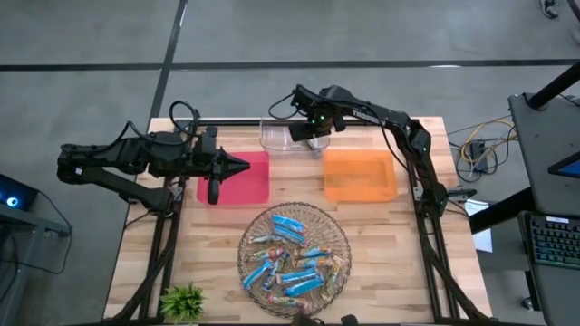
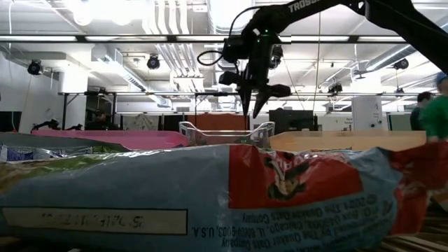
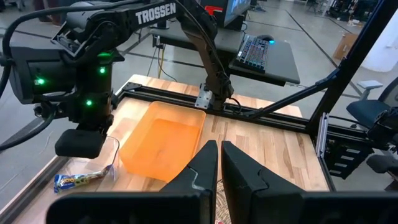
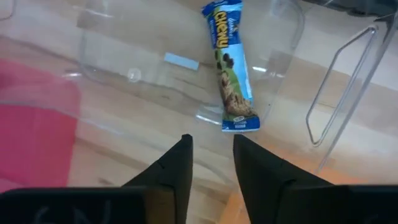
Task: Pick and place Granola Bars by type
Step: Put the red granola bar into the pink bin
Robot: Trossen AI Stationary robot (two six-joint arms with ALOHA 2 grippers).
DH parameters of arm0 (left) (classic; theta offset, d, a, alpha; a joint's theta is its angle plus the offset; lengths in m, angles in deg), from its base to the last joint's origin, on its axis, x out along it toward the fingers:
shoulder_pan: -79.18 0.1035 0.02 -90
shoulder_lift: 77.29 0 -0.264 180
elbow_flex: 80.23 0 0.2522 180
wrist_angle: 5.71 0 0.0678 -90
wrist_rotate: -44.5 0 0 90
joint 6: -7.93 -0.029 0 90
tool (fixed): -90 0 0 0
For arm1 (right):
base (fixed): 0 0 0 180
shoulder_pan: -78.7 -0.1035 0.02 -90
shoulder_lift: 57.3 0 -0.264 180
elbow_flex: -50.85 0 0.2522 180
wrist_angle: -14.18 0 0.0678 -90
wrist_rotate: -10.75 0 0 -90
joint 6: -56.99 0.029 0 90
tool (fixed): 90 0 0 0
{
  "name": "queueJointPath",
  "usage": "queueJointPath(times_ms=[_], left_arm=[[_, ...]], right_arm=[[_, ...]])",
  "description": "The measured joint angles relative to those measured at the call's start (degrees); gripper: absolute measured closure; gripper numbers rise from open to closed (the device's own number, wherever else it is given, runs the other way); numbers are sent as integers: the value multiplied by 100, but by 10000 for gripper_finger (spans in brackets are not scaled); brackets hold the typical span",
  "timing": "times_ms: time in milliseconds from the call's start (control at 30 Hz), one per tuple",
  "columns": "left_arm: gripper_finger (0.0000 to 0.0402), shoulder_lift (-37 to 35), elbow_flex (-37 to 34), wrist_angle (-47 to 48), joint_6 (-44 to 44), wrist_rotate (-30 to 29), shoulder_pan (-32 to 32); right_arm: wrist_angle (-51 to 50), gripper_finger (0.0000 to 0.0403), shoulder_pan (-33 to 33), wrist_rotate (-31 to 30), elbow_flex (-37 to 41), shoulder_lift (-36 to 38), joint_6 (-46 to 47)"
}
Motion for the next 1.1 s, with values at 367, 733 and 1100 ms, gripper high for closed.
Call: queueJointPath(times_ms=[367, 733, 1100], left_arm=[[397, 0, 0, 2, -2, 0, 0], [397, 0, 0, 27, 74, 4, 0], [397, 0, -13, 55, 99, 26, 0]], right_arm=[[-124, 388, -492, 559, 0, 331, -1254], [-378, 394, -2033, 406, 4, 966, -2176], [425, 394, -3482, -816, 922, 2716, -1775]])
